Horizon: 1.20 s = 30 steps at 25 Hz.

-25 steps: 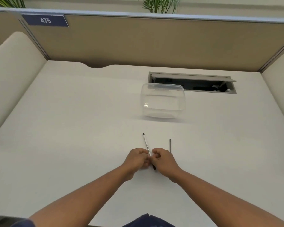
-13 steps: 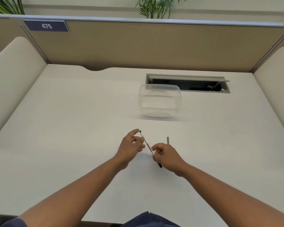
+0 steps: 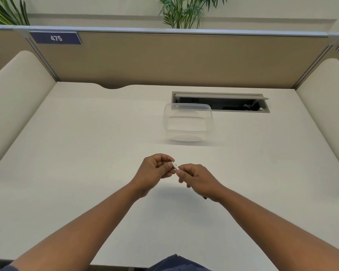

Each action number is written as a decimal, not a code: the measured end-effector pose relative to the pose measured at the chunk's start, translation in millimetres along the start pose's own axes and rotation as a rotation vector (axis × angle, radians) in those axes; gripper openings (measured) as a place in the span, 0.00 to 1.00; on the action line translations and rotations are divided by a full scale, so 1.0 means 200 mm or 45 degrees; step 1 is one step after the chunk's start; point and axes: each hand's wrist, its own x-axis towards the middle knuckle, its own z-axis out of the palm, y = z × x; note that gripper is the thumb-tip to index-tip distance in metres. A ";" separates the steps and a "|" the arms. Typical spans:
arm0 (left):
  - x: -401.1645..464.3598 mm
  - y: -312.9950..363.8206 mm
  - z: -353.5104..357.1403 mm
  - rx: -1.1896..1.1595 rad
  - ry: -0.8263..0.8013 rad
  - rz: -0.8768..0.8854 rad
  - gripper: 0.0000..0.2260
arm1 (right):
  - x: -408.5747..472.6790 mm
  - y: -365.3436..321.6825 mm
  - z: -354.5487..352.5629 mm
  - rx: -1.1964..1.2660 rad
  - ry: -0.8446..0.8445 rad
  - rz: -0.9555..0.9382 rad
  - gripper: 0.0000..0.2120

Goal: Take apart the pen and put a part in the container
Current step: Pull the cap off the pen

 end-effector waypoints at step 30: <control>-0.09 0.04 0.02 1.177 -0.303 0.404 0.09 | -0.07 -0.13 -0.05 -1.179 -0.070 -0.184 0.17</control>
